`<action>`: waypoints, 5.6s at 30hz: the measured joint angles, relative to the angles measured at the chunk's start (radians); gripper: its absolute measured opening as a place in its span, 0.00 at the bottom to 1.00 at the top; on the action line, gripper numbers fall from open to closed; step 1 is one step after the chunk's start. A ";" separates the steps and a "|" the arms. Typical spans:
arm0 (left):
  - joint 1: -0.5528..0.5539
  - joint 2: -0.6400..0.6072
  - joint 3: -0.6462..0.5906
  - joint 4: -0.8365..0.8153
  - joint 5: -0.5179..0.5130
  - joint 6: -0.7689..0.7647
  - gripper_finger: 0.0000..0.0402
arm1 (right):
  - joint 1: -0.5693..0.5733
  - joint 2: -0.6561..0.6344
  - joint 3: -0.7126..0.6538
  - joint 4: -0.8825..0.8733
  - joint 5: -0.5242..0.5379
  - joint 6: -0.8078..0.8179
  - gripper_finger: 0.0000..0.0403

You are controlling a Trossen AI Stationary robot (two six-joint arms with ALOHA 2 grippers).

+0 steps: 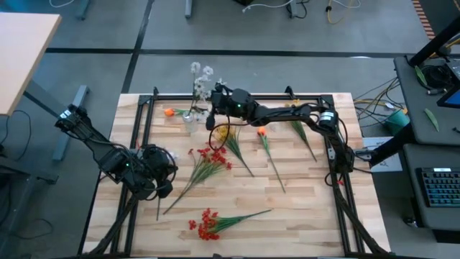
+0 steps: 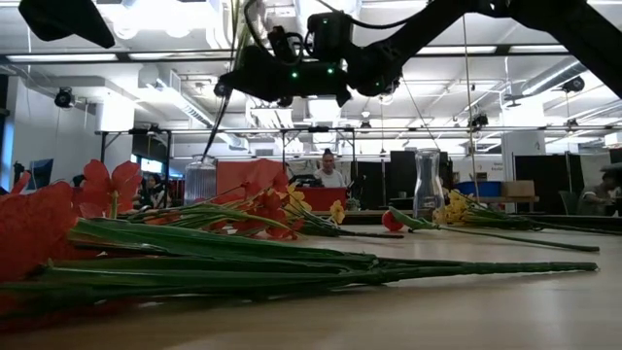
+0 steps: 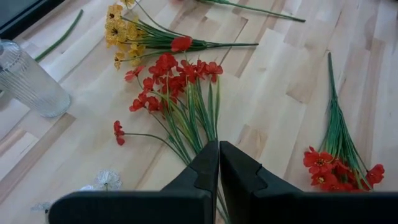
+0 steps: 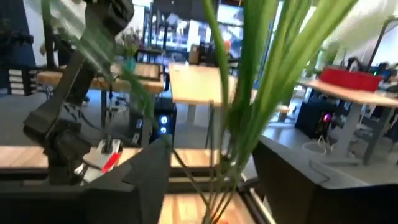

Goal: Sort flowers into vase by color
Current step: Put the right white flowers into the left transparent flower vase, then put the white flowers into the left transparent flower vase

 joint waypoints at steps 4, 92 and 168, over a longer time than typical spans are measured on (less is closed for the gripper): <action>0.000 0.000 0.000 0.000 -0.001 0.000 0.00 | 0.000 -0.023 0.000 -0.102 0.000 0.001 0.66; 0.024 0.590 -0.237 -0.010 0.501 -0.915 0.34 | 0.171 -0.628 0.000 -1.763 0.157 0.370 0.87; 0.242 0.294 -0.380 1.854 0.000 1.233 0.04 | 0.495 -0.433 -0.445 -0.081 0.209 0.028 0.62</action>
